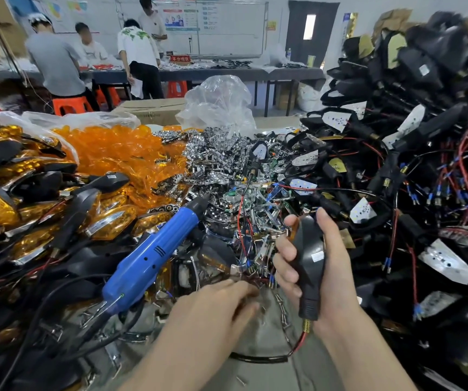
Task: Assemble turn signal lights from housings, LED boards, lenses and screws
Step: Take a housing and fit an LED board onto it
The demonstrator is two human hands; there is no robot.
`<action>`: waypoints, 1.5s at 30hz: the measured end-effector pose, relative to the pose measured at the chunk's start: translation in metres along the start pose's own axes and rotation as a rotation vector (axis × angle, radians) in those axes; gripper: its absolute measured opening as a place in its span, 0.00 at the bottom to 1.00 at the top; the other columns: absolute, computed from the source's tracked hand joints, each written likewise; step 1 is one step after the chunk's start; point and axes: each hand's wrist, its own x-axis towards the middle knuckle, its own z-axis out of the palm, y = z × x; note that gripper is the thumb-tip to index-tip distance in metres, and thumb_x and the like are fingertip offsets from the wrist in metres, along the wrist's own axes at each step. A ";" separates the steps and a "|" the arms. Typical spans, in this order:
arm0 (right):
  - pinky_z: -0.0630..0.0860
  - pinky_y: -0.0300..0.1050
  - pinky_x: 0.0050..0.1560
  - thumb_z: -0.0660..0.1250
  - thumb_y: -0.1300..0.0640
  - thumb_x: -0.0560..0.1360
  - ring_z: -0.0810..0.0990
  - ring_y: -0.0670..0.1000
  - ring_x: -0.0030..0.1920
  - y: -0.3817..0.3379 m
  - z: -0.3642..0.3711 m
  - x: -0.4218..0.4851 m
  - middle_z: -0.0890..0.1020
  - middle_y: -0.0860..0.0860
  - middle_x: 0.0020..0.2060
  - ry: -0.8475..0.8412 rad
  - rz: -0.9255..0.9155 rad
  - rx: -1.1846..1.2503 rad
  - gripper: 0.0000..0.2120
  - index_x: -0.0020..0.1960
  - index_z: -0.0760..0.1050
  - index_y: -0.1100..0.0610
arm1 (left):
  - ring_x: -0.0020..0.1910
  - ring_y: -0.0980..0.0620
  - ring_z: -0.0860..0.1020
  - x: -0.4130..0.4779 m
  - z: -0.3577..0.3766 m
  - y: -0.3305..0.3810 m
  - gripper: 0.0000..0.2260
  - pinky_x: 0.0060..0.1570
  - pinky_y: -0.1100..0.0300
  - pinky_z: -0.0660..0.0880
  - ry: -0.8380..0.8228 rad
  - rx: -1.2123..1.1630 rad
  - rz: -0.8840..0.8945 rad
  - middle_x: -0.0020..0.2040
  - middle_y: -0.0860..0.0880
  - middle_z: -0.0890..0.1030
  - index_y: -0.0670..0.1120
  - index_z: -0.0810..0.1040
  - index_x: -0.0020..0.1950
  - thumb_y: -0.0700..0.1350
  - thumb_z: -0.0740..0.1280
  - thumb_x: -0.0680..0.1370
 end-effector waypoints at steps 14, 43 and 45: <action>0.70 0.41 0.24 0.54 0.43 0.82 0.75 0.54 0.26 0.005 0.004 0.003 0.78 0.55 0.32 0.114 0.046 -0.124 0.22 0.45 0.83 0.51 | 0.61 0.55 0.71 0.007 0.026 0.001 0.07 0.41 0.57 0.66 -0.049 0.206 0.078 0.53 0.56 0.63 0.57 0.66 0.61 0.48 0.57 0.83; 0.72 0.43 0.26 0.56 0.43 0.82 0.76 0.55 0.27 0.011 0.005 0.006 0.79 0.57 0.33 0.131 0.075 -0.213 0.21 0.44 0.83 0.51 | 0.60 0.60 0.74 0.010 0.012 0.009 0.14 0.45 0.61 0.75 0.063 0.195 0.137 0.61 0.57 0.69 0.55 0.73 0.64 0.53 0.53 0.83; 0.72 0.43 0.26 0.56 0.43 0.82 0.76 0.56 0.27 0.012 0.004 0.007 0.79 0.57 0.34 0.130 0.068 -0.203 0.21 0.45 0.83 0.51 | 0.55 0.60 0.76 0.009 0.010 0.010 0.12 0.44 0.63 0.74 0.111 0.111 0.116 0.56 0.57 0.72 0.55 0.75 0.60 0.53 0.53 0.84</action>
